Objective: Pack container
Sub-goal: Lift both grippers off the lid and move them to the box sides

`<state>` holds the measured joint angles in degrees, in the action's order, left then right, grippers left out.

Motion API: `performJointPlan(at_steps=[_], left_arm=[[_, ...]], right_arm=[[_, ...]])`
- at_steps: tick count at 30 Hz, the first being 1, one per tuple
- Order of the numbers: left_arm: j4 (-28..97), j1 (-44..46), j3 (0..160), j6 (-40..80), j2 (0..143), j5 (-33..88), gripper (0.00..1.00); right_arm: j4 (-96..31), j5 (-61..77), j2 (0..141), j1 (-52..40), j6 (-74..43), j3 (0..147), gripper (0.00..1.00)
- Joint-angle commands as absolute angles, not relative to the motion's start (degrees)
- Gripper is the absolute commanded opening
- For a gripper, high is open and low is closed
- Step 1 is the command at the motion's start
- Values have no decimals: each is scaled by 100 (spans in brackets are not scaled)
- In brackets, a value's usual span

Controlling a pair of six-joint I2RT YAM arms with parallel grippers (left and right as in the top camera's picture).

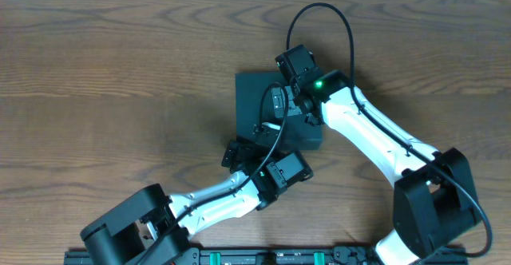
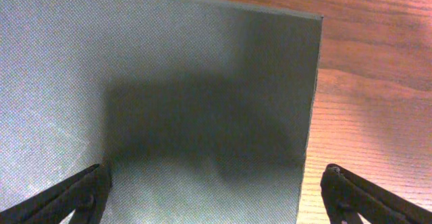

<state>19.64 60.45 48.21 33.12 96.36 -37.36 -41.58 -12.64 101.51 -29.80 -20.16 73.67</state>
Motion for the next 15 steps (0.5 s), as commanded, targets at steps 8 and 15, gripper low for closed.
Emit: performJointPlan(at_steps=[8, 15], left_arm=[[3905, 6184, 5555, 3286, 8077, -3905, 95], [4744, 5808, 5636, 3343, 6683, -3920, 95]], right_arm=[[-4268, -1304, 9721, -2943, -2123, 7234, 99], [-5037, -1350, 8534, -2770, -2386, 7231, 99]])
